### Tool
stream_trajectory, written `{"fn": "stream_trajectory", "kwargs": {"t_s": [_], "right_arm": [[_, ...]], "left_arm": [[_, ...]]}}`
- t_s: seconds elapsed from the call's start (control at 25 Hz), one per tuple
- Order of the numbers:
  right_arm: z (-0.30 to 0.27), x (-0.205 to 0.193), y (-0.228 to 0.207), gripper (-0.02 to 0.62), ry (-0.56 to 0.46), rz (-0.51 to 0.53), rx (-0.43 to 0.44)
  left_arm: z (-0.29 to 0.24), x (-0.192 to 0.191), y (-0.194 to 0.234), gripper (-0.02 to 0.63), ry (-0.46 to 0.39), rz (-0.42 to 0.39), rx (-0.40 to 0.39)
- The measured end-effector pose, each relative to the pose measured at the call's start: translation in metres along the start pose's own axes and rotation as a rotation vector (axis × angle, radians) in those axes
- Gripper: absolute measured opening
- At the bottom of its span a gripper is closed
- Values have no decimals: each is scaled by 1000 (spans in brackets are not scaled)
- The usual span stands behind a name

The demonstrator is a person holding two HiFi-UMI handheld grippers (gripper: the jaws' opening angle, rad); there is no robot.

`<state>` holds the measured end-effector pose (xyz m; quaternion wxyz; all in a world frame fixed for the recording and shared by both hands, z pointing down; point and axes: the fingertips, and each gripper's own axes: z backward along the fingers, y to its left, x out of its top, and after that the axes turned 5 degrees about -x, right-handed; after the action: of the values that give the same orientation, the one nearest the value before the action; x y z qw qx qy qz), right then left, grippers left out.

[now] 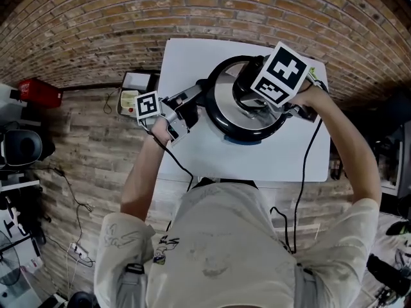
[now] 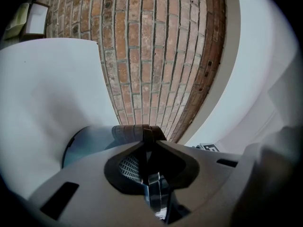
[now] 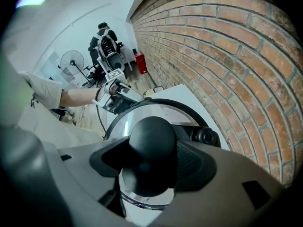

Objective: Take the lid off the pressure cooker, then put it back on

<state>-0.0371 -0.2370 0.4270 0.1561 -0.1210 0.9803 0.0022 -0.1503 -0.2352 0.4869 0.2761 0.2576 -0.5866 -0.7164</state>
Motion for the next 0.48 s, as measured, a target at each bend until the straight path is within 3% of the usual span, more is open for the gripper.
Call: {"fn": "stream_trajectory", "kwargs": {"t_s": [0.32, 0.48], "right_arm": [[-1, 0, 4, 310, 81, 210, 34], [-1, -4, 10, 313, 122, 391, 81]], "left_arm": [[0, 0, -2, 71, 1, 8, -3], [-2, -1, -2, 71, 2, 12, -4]]}}
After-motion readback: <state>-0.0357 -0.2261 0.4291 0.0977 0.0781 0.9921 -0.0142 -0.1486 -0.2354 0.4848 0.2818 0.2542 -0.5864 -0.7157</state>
